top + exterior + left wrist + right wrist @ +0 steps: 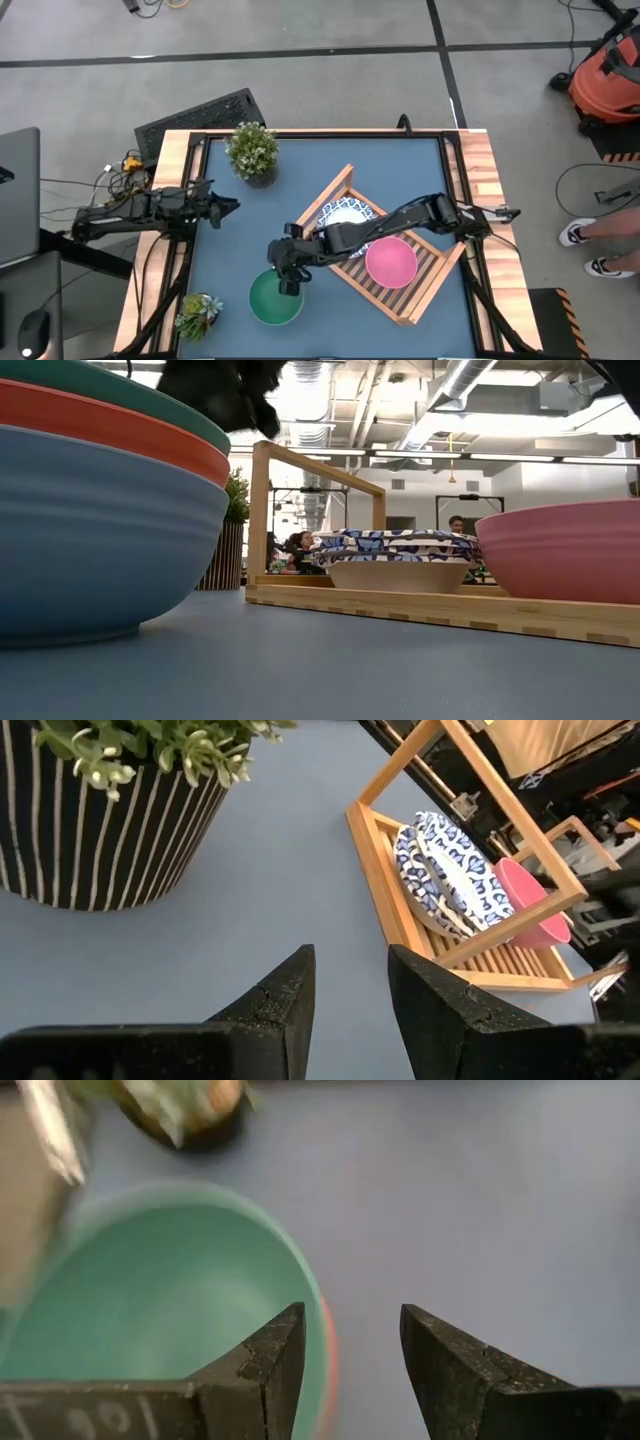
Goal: Place and stack bowls onto a shelf
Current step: Stack the green bowl on the top of the pink bowl on the shelf
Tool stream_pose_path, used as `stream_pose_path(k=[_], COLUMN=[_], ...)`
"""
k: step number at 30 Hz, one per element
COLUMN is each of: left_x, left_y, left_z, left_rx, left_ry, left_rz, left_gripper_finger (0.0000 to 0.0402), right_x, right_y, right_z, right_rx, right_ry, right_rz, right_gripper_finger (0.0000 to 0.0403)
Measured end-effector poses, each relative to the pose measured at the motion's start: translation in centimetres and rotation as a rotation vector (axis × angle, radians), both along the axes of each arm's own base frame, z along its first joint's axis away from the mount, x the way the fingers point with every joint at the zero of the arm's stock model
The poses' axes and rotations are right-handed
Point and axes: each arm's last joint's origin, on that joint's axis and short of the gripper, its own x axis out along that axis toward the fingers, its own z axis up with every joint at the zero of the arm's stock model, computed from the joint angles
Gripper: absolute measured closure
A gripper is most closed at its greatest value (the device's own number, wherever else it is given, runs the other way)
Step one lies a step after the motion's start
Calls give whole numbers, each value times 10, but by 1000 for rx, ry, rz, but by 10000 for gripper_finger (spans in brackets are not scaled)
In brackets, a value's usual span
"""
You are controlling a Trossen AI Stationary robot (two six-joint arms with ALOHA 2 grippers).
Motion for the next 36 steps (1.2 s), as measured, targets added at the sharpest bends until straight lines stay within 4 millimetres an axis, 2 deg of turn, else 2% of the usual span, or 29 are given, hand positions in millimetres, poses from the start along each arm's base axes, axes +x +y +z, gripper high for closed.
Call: stream_pose_path(k=[6, 10, 15, 19, 27, 33, 36], left_x=[0, -1, -1, -1, -1, -1, -1], left_y=[0, 0, 0, 0, 0, 0, 0], left_z=[-1, -2, -2, -2, -2, -2, -2], left_rx=[0, 0, 0, 4, 4, 4, 4], left_ry=[15, 18, 19, 21, 21, 20, 20], left_rz=[0, 1, 0, -1, -1, -1, -1], left_gripper_finger=[289, 289, 289, 289, 289, 289, 289], right_x=[5, 5, 7, 7, 6, 5, 5], right_y=[4, 4, 5, 5, 5, 4, 4], right_z=[-19, -22, -36, -33, -30, -29, -24], right_rx=[-5, 4, 2, 5, 8, 20, 21], right_ry=[30, 47, 87, 75, 73, 78, 88], right_rz=[7, 19, 16, 16, 14, -1, -3], right_gripper_finger=[214, 214, 221, 250, 335, 374, 375])
